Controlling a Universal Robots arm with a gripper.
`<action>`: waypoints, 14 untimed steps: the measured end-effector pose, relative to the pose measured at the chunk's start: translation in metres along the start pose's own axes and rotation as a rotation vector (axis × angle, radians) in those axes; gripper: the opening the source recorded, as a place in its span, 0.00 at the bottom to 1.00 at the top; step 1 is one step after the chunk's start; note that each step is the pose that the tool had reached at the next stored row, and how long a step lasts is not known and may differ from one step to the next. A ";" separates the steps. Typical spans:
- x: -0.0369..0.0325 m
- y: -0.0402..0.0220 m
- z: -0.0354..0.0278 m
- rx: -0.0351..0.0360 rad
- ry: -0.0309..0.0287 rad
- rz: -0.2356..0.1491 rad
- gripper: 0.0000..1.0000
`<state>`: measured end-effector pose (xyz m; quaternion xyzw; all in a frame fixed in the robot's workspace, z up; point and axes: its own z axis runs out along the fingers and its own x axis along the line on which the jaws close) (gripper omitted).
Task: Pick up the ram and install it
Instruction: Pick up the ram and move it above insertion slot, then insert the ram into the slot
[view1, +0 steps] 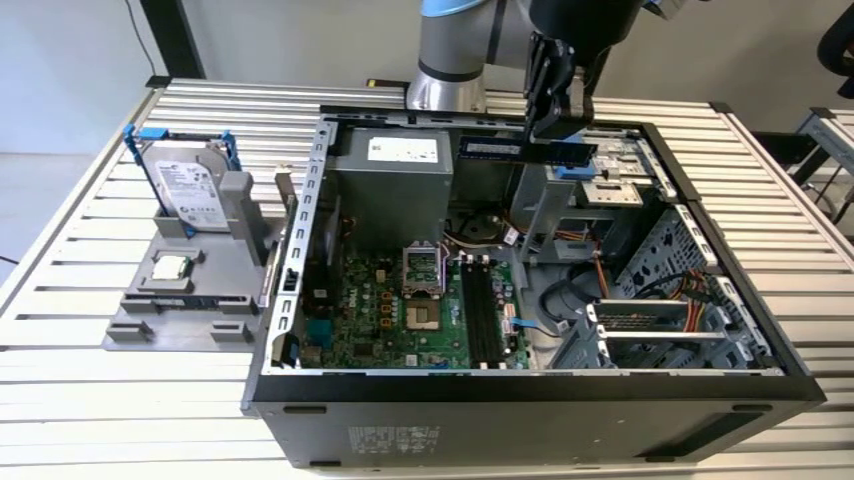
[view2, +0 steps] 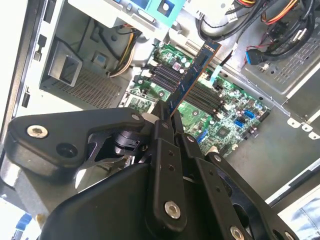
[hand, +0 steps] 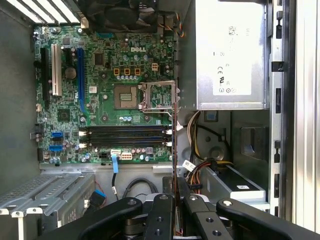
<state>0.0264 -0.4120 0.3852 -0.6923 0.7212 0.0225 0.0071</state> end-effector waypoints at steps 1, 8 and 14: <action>0.0000 0.0000 0.0000 0.0000 0.0000 0.000 0.00; -0.0001 0.0000 0.0000 0.0006 -0.0004 0.016 0.00; -0.0001 0.0000 0.0000 0.0036 -0.0019 0.086 0.00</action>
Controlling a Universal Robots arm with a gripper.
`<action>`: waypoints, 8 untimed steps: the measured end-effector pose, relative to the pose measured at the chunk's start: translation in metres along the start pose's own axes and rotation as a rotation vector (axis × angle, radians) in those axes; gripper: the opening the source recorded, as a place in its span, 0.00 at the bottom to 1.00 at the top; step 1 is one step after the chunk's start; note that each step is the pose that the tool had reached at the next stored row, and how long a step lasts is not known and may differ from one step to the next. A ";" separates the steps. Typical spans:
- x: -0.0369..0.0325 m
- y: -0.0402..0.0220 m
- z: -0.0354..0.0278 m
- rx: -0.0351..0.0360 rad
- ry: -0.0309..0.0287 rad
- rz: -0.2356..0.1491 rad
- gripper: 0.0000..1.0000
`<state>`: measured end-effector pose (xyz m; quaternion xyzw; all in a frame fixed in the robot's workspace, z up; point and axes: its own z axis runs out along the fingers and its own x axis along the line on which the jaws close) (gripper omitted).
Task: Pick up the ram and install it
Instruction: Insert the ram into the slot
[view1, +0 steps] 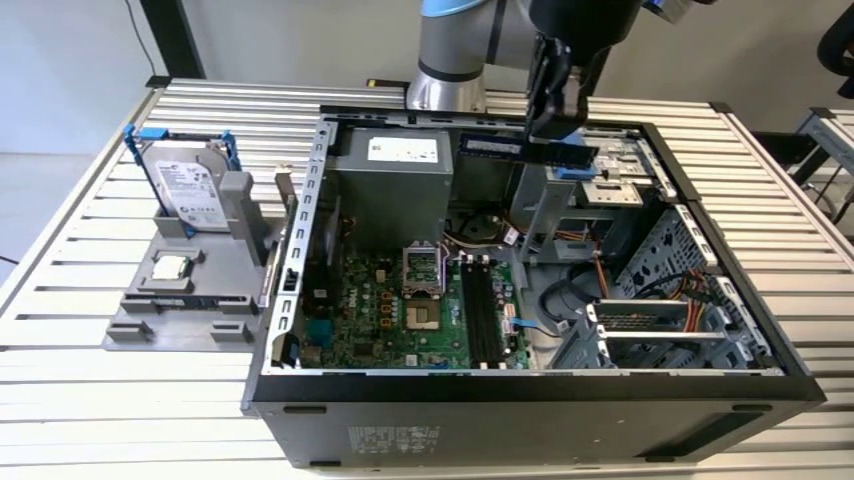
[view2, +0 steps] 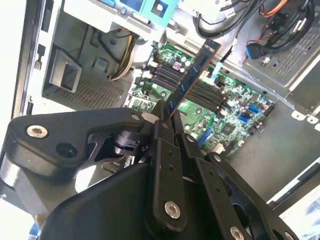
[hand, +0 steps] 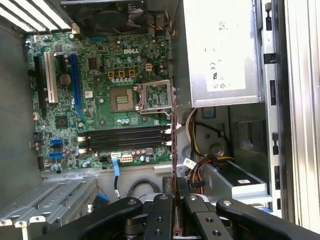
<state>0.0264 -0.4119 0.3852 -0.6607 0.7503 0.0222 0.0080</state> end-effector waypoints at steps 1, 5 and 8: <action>0.0000 0.0000 0.0000 0.0004 -0.0002 0.011 0.00; 0.0000 0.0000 0.0000 0.0022 -0.0012 0.052 0.00; 0.0000 0.0000 0.0000 0.0035 -0.0018 0.083 0.00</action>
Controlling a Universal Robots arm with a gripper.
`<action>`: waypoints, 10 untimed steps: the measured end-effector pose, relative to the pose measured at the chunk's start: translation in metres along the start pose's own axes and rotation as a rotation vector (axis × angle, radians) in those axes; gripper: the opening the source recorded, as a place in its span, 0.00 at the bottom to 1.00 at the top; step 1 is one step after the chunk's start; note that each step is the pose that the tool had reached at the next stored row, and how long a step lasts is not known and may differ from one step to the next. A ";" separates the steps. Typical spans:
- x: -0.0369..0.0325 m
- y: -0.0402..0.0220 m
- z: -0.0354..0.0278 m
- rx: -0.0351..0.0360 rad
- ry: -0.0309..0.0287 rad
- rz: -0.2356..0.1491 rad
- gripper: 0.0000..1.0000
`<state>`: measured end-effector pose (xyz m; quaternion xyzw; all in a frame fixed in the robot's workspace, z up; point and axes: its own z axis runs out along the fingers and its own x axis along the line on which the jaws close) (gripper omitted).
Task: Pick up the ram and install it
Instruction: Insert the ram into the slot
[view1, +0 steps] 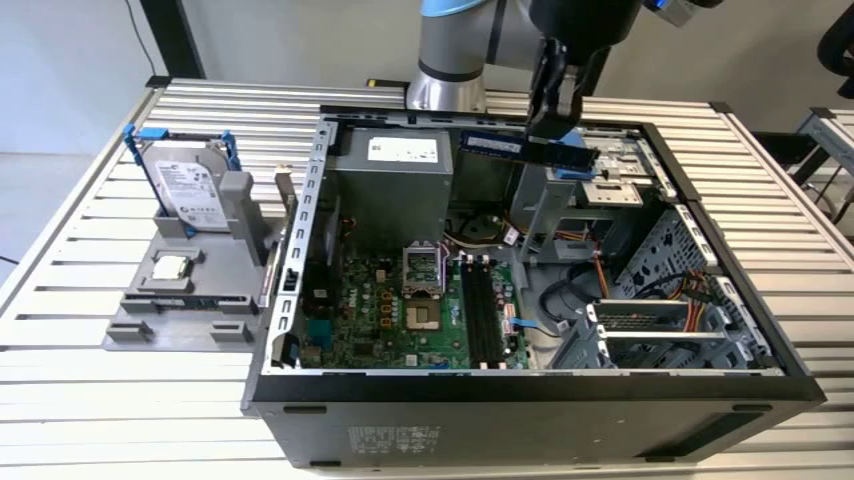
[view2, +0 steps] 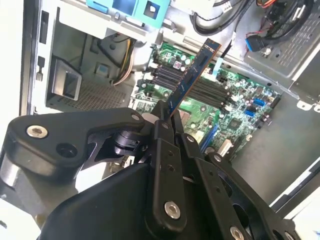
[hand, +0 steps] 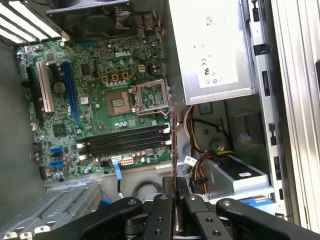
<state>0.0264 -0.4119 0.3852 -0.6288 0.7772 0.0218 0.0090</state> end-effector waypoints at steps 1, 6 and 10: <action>0.0000 0.0000 0.0000 0.0004 -0.0003 0.010 0.00; 0.0000 0.0000 0.0000 0.0024 -0.0014 0.058 0.00; 0.0000 0.0000 0.0000 0.0040 -0.0023 0.097 0.00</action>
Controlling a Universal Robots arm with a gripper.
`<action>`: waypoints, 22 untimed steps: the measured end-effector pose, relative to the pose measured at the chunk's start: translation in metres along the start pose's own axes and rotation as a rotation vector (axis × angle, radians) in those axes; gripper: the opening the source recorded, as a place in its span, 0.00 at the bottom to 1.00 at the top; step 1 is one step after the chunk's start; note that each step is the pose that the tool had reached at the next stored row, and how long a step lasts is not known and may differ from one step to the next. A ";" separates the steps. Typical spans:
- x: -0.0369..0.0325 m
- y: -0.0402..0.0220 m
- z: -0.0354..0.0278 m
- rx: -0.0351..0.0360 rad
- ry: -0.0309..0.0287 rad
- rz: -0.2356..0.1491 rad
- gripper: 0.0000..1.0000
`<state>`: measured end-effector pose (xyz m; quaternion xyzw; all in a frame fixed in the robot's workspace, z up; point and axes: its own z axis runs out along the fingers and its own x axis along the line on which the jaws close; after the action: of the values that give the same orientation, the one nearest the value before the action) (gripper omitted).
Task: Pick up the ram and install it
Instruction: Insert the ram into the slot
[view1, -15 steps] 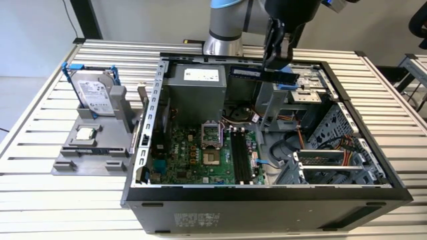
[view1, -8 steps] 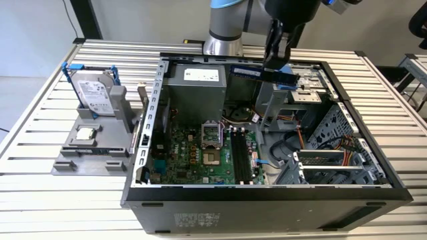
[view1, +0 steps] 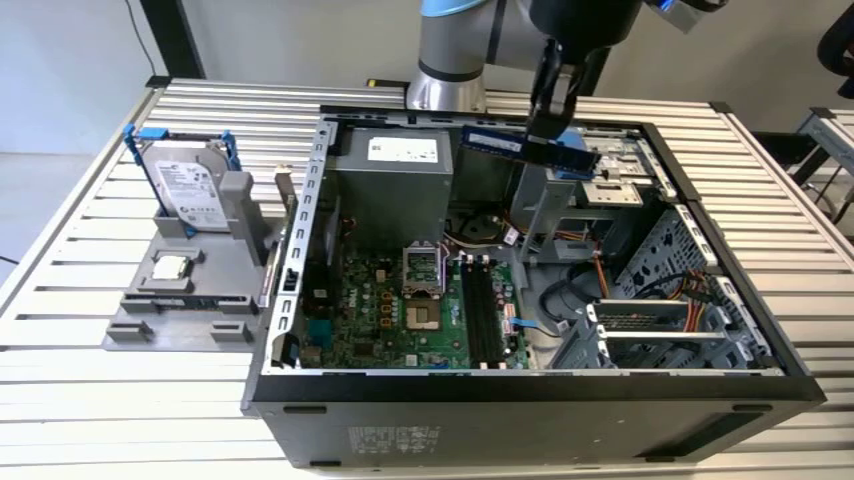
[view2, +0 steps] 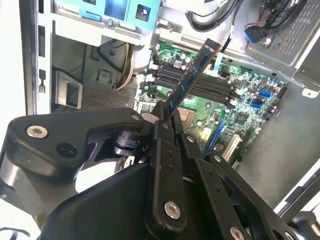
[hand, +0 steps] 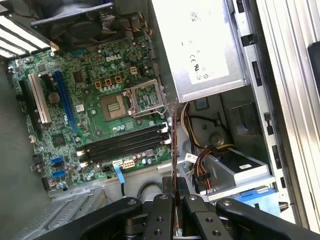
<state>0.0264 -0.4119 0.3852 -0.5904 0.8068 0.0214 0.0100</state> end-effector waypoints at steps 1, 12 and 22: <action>0.0000 0.0000 0.0000 0.0004 -0.0002 0.010 0.00; 0.0000 0.0000 0.0000 0.0045 -0.0024 0.109 0.00; 0.0000 0.0000 -0.0001 0.0078 -0.0041 0.188 0.00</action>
<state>0.0264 -0.4119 0.3852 -0.5119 0.8587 0.0203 0.0119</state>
